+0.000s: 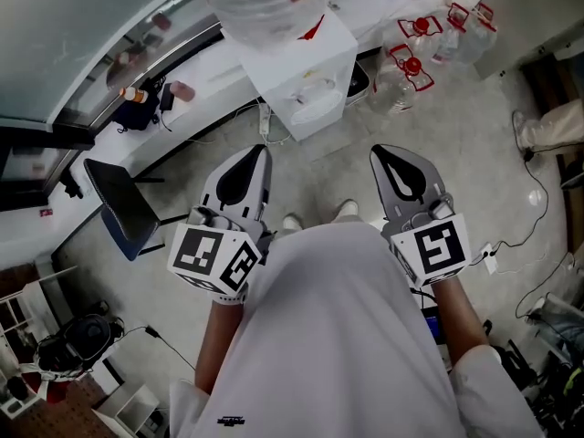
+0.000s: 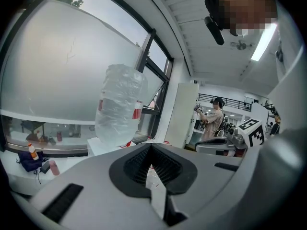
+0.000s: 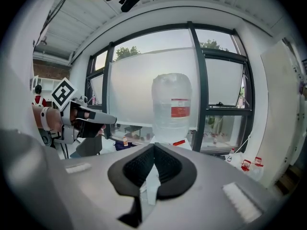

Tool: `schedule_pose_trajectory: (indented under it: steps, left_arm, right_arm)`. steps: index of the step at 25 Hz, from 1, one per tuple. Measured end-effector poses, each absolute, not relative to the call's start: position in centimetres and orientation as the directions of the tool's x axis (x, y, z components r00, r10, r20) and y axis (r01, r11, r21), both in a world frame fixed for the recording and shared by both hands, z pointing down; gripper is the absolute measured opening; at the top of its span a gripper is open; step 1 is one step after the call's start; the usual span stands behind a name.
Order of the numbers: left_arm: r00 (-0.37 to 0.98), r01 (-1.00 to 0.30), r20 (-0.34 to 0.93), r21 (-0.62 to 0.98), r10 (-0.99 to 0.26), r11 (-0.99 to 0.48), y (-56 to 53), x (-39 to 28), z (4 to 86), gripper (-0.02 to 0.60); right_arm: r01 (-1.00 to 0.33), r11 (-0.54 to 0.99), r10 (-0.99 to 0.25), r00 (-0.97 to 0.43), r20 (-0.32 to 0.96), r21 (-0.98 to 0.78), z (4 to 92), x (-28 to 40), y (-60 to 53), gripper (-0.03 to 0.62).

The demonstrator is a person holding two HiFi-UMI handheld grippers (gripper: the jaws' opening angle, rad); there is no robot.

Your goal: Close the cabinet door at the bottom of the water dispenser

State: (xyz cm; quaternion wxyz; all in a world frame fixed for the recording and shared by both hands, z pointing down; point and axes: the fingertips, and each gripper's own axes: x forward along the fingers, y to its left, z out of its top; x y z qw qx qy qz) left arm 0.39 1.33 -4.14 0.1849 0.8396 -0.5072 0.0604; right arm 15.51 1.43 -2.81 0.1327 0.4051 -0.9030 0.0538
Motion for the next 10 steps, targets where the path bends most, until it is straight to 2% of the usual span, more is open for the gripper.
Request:
schedule_pose_trajectory:
  steps: [10]
  left_arm:
    - [0.496, -0.864, 0.291, 0.257, -0.818, -0.432, 1.95, 0.49, -3.49, 0.006]
  right_arm:
    - [-0.777, 0.629, -0.739, -0.612, 0.28, -0.039, -2.4, 15.18, 2.22, 0.002]
